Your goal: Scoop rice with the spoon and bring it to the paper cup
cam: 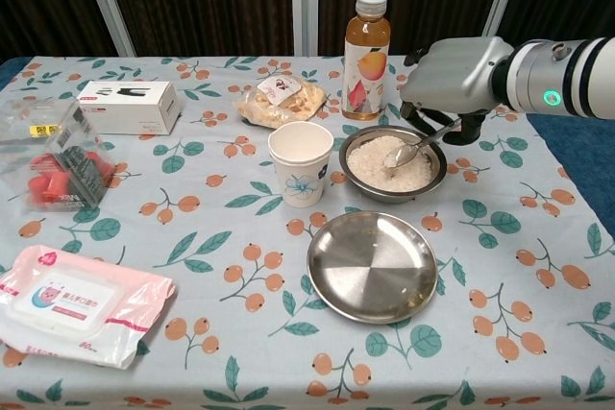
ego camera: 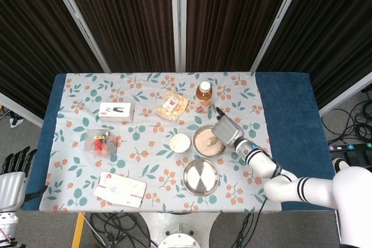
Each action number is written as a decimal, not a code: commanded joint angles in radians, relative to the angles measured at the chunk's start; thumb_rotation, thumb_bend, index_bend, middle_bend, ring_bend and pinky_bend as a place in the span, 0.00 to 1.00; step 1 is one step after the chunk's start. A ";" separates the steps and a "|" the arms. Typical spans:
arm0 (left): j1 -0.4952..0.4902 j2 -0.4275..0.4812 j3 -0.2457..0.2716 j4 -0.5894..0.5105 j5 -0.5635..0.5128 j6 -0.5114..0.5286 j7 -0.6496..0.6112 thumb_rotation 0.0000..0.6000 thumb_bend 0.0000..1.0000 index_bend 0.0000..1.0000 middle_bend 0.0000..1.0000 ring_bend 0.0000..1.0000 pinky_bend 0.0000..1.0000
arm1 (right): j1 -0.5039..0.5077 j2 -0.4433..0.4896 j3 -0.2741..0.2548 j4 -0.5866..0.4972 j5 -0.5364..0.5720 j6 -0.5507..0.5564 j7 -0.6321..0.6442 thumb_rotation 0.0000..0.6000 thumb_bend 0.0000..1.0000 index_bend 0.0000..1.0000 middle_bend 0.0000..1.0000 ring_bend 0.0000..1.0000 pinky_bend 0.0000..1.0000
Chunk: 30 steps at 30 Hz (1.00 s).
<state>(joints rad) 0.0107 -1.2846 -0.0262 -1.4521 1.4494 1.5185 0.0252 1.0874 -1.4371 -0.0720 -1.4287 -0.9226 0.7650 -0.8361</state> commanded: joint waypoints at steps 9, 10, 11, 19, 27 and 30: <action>-0.001 0.011 -0.002 -0.020 0.001 0.003 0.021 1.00 0.12 0.15 0.15 0.11 0.08 | -0.109 0.040 0.046 0.007 -0.201 0.097 0.260 1.00 0.33 0.61 0.58 0.25 0.01; -0.001 0.012 -0.003 -0.022 0.001 0.003 0.022 1.00 0.12 0.15 0.15 0.11 0.08 | -0.111 0.047 0.050 -0.001 -0.212 0.102 0.267 1.00 0.33 0.61 0.58 0.25 0.01; -0.001 0.012 -0.003 -0.023 0.001 0.003 0.024 1.00 0.12 0.15 0.15 0.11 0.08 | -0.112 0.054 0.054 -0.010 -0.221 0.105 0.272 1.00 0.33 0.61 0.58 0.25 0.01; -0.002 0.009 -0.006 -0.018 -0.007 -0.003 0.019 1.00 0.12 0.15 0.15 0.11 0.08 | -0.083 0.092 0.113 -0.092 -0.260 0.079 0.292 1.00 0.33 0.61 0.58 0.25 0.00; 0.007 0.007 -0.003 -0.012 -0.009 0.006 0.009 1.00 0.12 0.15 0.15 0.11 0.08 | 0.015 0.053 0.150 -0.073 -0.217 -0.029 0.179 1.00 0.33 0.61 0.58 0.25 0.00; 0.009 0.005 -0.003 -0.008 -0.011 0.006 0.004 1.00 0.12 0.15 0.15 0.11 0.08 | 0.054 0.036 0.150 -0.054 -0.190 -0.063 0.118 1.00 0.33 0.61 0.58 0.25 0.00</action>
<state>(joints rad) 0.0193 -1.2793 -0.0292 -1.4602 1.4390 1.5243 0.0298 1.1117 -1.3852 0.0739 -1.4987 -1.1350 0.7296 -0.6798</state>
